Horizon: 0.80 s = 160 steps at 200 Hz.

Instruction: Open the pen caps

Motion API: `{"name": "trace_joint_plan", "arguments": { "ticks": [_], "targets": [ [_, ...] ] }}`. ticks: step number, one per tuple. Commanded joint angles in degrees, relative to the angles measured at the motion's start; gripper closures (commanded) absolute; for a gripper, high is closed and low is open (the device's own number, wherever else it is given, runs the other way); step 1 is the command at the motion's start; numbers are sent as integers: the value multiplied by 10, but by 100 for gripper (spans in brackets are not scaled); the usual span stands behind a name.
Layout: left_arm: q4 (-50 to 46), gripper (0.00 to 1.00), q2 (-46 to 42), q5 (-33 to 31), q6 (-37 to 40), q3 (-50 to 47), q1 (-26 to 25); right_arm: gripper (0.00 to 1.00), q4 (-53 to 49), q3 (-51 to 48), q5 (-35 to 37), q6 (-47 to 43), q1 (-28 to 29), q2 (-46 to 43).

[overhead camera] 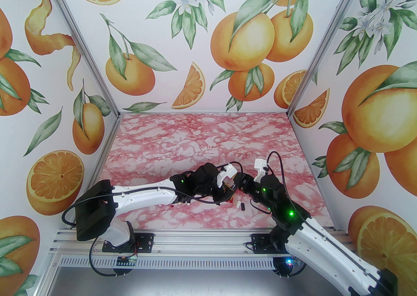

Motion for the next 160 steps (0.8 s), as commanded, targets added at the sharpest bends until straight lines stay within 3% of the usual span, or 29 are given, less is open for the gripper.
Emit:
{"name": "trace_joint_plan", "arguments": {
  "ticks": [1,47,79,160],
  "targets": [
    [-86,94,11,-2,13,-18,-16,93,-4,32,95,-20,-34,-14],
    [-117,96,17,-54,33,-12,-32,94,-23,58,46,-29,-91,-18],
    [-147,97,27,-83,44,11,-48,94,-75,92,66,-53,-101,9],
    [-158,97,27,-92,41,17,-53,95,-66,123,115,-66,-118,46]
  ]
}}
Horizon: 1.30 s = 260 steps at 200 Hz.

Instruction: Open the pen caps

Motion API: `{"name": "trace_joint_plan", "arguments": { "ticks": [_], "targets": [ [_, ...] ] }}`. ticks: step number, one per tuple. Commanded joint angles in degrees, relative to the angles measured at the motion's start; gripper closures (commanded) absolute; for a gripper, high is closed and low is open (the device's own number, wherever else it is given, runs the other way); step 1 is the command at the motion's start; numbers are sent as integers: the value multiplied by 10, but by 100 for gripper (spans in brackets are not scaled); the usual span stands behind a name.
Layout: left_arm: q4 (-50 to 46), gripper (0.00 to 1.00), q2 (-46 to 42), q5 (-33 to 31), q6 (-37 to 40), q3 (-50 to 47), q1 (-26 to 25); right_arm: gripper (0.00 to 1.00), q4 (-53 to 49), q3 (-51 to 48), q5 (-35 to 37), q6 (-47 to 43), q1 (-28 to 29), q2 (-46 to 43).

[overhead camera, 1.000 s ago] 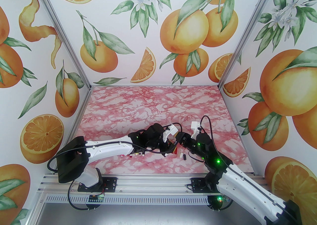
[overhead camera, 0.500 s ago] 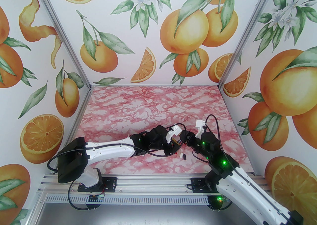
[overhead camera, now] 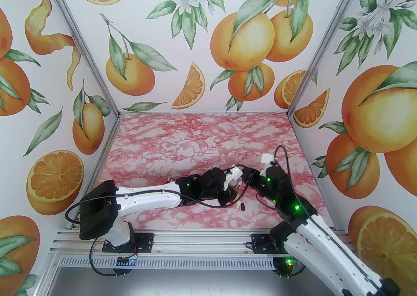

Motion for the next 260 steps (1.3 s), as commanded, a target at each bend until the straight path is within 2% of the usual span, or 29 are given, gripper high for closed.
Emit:
{"name": "trace_joint_plan", "arguments": {
  "ticks": [1,47,84,128,159,199,260],
  "targets": [
    [-82,97,3,8,12,-11,-8,95,24,28,85,-17,-9,4],
    [-60,98,-18,13,-10,-25,-7,94,30,34,59,-44,-17,13],
    [-22,98,-73,26,-35,-58,20,93,-33,21,6,-105,-10,33],
    [20,97,-150,30,-69,-115,58,93,-140,-11,40,-118,25,13],
    [42,96,-216,17,-84,-160,83,93,-188,-40,82,-86,81,29],
    [35,94,-282,-2,-87,-213,98,92,-213,-72,109,-49,120,70],
    [36,94,-341,-12,-84,-258,106,90,-190,-81,134,-40,136,132]
  ]
}}
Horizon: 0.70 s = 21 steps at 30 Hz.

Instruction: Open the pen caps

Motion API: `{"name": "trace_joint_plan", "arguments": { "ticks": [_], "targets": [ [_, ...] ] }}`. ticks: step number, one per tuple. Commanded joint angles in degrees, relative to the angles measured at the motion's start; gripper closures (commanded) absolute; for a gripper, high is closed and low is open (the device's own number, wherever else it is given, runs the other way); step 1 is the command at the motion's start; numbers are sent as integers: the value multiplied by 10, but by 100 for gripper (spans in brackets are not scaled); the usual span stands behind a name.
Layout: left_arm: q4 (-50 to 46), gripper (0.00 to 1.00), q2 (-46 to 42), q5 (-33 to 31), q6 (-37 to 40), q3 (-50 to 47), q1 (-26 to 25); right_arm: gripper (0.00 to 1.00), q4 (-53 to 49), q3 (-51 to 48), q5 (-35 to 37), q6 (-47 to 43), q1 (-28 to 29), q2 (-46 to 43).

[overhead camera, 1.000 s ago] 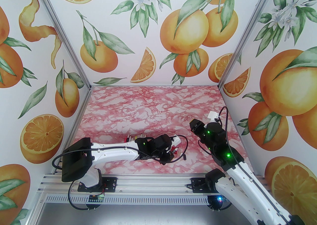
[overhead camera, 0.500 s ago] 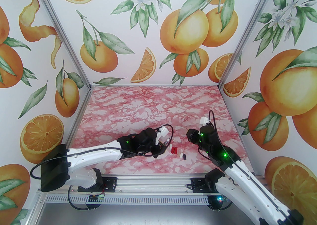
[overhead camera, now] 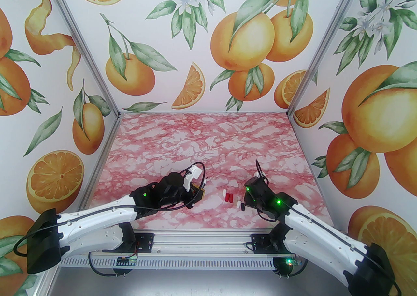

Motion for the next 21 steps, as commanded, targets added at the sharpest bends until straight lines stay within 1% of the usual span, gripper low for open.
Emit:
{"name": "trace_joint_plan", "arguments": {
  "ticks": [1,6,9,21],
  "targets": [
    [18,94,-22,-9,-2,-14,5,90,11,-8,29,13,3,14],
    [20,94,-21,-9,0,-21,5,89,32,-10,35,10,4,31],
    [23,94,-16,-8,-1,-23,6,87,47,-15,30,7,4,36],
    [29,94,3,-2,-3,-16,6,84,86,-26,21,5,4,74]
  ]
}}
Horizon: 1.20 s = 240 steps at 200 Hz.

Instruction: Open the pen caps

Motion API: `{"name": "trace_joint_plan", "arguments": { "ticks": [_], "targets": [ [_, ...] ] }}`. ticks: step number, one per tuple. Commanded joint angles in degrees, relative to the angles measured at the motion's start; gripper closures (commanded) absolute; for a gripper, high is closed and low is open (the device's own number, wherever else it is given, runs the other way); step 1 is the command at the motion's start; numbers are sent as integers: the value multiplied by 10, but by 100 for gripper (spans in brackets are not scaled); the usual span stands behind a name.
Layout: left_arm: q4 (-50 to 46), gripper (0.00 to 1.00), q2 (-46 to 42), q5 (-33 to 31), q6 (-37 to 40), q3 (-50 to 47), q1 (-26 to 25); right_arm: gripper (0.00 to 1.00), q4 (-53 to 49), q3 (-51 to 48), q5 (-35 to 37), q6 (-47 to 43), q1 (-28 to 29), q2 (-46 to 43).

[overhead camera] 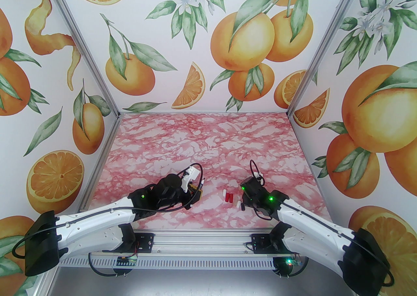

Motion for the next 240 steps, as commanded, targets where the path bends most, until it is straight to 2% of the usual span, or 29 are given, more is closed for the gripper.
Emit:
{"name": "trace_joint_plan", "arguments": {
  "ticks": [1,97,180,221,240],
  "targets": [
    [22,94,4,1,-2,2,2,84,25,-5,8,1,4,7],
    [27,94,31,11,0,15,2,74,35,1,6,-3,3,29],
    [29,93,46,4,-18,19,3,72,7,33,19,-19,3,14],
    [19,93,59,-46,-64,19,2,64,-11,66,-4,-59,4,-49],
    [10,93,70,-82,-87,19,1,53,-27,80,-19,-79,4,-102]
  ]
}}
